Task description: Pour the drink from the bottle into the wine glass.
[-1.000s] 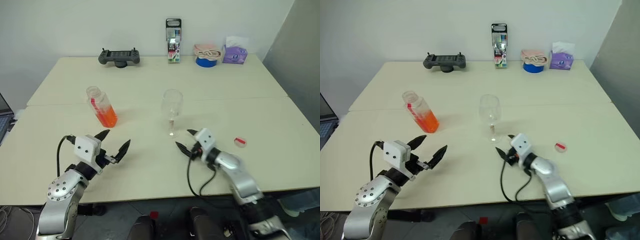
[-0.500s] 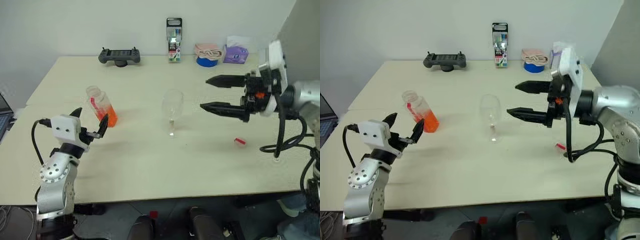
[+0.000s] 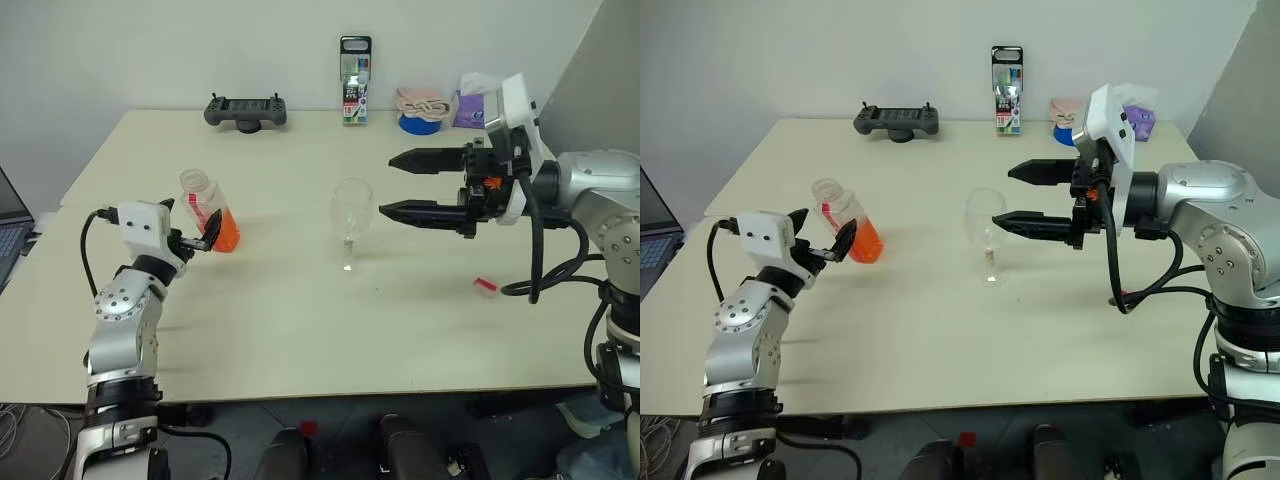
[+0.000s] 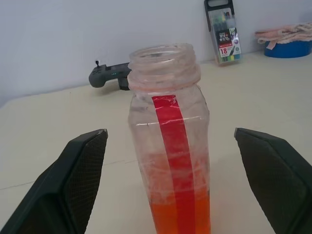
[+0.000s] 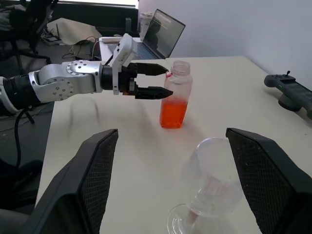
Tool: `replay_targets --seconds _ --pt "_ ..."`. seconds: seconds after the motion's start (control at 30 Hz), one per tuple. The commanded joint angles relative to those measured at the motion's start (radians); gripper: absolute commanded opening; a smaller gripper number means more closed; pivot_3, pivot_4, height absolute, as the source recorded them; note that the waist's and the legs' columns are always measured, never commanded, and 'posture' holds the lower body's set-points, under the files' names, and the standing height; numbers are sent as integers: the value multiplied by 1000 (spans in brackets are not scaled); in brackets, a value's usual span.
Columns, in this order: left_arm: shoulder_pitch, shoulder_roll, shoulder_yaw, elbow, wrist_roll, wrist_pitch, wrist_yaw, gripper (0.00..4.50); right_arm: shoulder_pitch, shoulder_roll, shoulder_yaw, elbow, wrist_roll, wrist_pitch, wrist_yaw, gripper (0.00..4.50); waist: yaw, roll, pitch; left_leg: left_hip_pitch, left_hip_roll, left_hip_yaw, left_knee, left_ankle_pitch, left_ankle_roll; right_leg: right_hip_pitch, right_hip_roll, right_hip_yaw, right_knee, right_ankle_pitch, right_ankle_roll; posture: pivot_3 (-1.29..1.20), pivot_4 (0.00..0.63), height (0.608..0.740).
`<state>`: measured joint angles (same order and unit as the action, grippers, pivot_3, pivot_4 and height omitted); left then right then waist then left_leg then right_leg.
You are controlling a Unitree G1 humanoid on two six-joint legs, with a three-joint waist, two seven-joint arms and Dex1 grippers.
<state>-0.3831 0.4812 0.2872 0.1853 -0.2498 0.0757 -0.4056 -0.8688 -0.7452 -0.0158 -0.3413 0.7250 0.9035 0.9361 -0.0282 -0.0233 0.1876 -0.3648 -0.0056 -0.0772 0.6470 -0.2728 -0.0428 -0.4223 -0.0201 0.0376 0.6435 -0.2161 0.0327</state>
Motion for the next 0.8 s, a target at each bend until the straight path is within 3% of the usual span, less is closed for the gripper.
replay_targets --seconds 0.03,0.37,0.8 --pt "-87 1 -16 87 36 -72 13 4439 6 -9 -16 -41 4 -7 -16 3770 0 0 0 0 0 0 0 0 0 0 0 0 0 0 0 0 150 740" --pt "-250 -23 -49 342 71 -166 21 4439 17 0 -21 -78 22 21 -65 3770 -5 0 0 0 0 0 -1 0 0 -1 0 0 0 2 -3 0 150 740" --pt "-233 -33 -41 335 56 -186 19 4439 11 16 -18 -81 20 19 -108 3770 -3 0 0 0 0 0 0 0 0 -1 0 0 0 2 -3 0 150 740"
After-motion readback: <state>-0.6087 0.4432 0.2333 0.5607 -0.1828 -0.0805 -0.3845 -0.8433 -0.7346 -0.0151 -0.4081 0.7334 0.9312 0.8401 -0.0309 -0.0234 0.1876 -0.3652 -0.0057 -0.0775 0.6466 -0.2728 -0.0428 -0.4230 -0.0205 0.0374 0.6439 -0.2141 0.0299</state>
